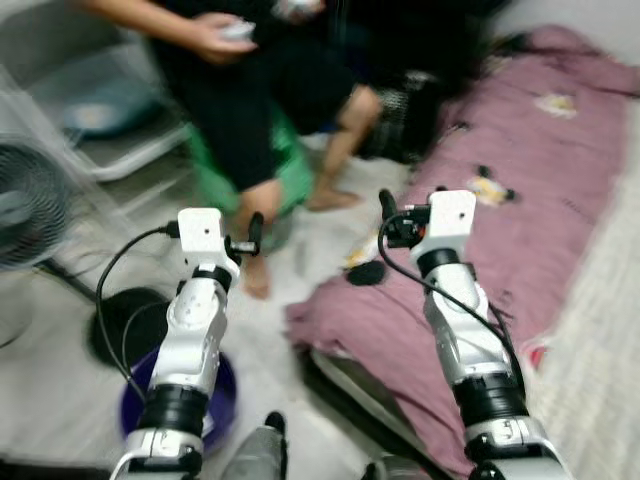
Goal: Clean up the room
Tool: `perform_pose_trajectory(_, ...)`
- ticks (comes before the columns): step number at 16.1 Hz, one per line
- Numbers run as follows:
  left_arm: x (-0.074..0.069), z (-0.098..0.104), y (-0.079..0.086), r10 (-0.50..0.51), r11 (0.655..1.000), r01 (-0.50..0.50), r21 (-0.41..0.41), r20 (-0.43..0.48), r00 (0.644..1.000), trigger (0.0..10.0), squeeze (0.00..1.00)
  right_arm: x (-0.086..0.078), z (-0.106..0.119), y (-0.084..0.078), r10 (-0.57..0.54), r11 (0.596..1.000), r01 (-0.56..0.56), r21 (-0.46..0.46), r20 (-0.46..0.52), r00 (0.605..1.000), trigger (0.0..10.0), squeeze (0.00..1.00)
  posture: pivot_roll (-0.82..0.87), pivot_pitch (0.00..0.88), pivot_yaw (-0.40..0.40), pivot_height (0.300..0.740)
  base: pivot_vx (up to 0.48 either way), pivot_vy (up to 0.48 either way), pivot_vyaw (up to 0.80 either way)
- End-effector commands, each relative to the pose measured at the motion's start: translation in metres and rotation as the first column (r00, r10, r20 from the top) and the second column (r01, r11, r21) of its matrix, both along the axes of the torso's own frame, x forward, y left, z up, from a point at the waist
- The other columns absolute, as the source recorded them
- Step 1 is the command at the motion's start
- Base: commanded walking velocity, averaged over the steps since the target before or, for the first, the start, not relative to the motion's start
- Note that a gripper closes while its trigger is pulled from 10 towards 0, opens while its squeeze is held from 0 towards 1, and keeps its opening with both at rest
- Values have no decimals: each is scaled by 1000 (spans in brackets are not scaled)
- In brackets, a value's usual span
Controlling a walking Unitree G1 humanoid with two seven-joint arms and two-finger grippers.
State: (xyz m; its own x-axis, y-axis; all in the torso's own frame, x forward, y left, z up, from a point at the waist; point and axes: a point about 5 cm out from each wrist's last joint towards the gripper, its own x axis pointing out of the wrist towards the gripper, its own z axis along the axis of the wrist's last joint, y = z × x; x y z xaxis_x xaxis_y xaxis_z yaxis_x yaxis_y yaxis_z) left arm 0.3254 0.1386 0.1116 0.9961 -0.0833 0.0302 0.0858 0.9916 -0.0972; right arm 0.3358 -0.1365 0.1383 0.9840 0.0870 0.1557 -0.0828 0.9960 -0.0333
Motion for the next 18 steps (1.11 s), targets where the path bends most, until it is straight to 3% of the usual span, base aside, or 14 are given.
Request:
perform_pose_trajectory(1,-1,-2,1,-1,1000,1,8,-7,1000,10000,0,0,-2,0,4,1000,-4,25,-9,1000,10000,0,-18,102,10,740,0,0,788)
perform_pose_trajectory(4,-4,-2,5,18,1000,-18,17,-5,1000,10000,0,1,-8,7,24,999,-22,48,-39,999,10000,0,14,106,-7,740,0,0,231)
perform_pose_trajectory(9,-19,-6,32,135,990,-135,29,-2,991,10000,0,11,-7,34,127,991,-124,57,-60,990,10000,0,93,104,-68,740,0,0,0)
perform_pose_trajectory(18,-11,1,29,121,992,-121,35,7,993,10000,0,15,-6,46,129,990,-126,71,-44,991,10000,0,83,78,-40,740,0,0,0)
